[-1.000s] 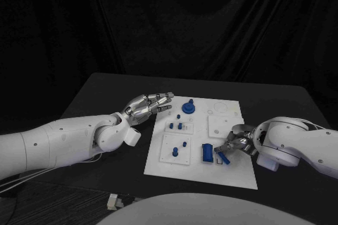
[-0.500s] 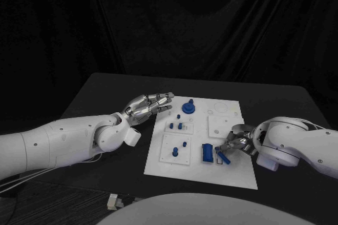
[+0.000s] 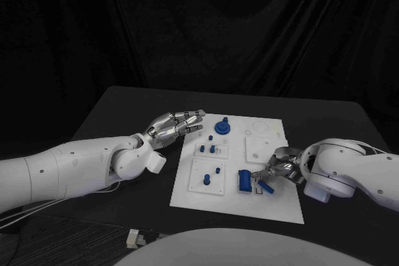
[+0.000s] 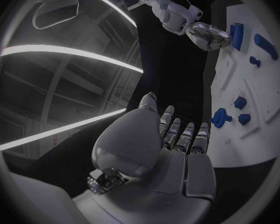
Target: Assemble the parts on the task board
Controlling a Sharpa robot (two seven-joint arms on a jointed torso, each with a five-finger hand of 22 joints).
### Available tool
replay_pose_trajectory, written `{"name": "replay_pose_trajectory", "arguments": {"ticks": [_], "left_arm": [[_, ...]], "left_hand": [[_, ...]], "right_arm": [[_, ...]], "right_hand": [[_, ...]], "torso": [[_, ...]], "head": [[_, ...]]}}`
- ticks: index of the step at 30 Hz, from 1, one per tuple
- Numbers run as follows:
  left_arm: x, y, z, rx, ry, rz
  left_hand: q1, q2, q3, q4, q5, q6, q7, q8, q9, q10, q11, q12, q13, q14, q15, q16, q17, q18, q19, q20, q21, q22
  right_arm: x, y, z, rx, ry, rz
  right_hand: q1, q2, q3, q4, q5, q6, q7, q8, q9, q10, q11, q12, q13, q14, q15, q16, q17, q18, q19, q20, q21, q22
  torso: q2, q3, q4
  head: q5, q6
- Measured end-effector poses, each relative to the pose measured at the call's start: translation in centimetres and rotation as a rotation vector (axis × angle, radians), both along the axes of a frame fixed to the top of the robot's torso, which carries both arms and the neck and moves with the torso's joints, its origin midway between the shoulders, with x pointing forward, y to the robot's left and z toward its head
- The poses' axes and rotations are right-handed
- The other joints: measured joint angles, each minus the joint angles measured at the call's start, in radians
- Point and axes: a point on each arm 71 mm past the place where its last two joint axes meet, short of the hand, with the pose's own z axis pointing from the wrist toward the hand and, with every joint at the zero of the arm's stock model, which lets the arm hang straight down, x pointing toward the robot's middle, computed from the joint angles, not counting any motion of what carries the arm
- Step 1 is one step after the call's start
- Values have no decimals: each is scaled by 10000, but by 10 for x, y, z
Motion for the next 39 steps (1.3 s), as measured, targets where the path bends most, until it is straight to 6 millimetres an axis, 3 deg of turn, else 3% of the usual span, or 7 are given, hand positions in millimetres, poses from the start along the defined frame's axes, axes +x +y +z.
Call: {"name": "replay_pose_trajectory", "arguments": {"ticks": [5,8,17,23,32,36,39], "left_arm": [[0,0,-1,1,25,-15],[0,0,-1,1,37,-26],[-1,0,-1,5,66,-46],[-1,0,-2,7,86,-55],[-1,0,-3,5,114,-80],[-1,0,-3,7,125,-85],[-1,0,-3,9,134,-91]], "left_hand": [[0,0,0,0,0,0,0,0,0,0,0,0,0,0,0,0,0,0,0,0,0,1],[0,0,0,0,0,0,0,0,0,0,0,0,0,0,0,0,-1,0,0,0,0,1],[0,0,0,0,0,0,0,0,0,0,0,0,0,0,0,0,-1,0,0,0,0,2],[0,0,0,0,0,0,0,0,0,0,0,0,0,0,0,0,-1,0,0,0,0,-7],[0,0,0,0,36,0,0,0,0,0,0,0,0,-1,0,0,-2,0,0,0,0,-7],[37,37,0,0,36,0,0,0,0,0,0,0,-1,-1,0,0,-2,0,0,0,0,-6],[37,37,0,0,36,0,0,0,0,0,0,0,0,-4,3,0,-2,1,0,0,0,-6]], "right_arm": [[0,1,0,-22,-53,67],[0,1,1,-46,-80,112],[0,2,1,-110,-95,256],[0,4,1,-133,-54,398],[1,6,0,-146,-28,528],[1,6,0,-144,-27,533],[0,6,0,-129,-19,517]], "right_hand": [[352,-343,158,158,172,-203,64,-35,-73,0,72,0,0,-1,71,0,0,6,-1,71,-42,1],[810,-435,221,162,478,-288,79,112,-74,0,73,0,0,-1,72,0,0,163,-1,71,-80,1],[2009,-326,515,-502,2744,-665,138,396,-76,1,143,0,5,-2,145,-61,0,162,-24,94,-233,0],[2327,-210,633,-865,3304,-774,171,502,-120,0,144,0,7,-3,145,-114,0,160,-1,143,-354,-1],[2379,-245,618,-928,3278,-786,186,591,-141,0,144,0,6,-3,145,-114,0,159,-1,143,-361,-2],[2262,-160,543,-908,2795,-786,186,689,-173,34,178,0,5,-3,145,-114,0,158,-1,143,-361,-2],[1810,-188,308,-673,2089,-882,195,750,-174,34,178,0,5,-3,145,-114,0,158,-1,143,-361,-3]], "torso": [[-1,-1,0],[-1,-1,0],[0,-1,-10],[0,-1,-8],[3,-1,-1],[5,-1,-1],[4,-1,0]], "head": [[-1,0],[-2,0],[34,0],[25,0],[18,0],[29,0],[32,0]]}}
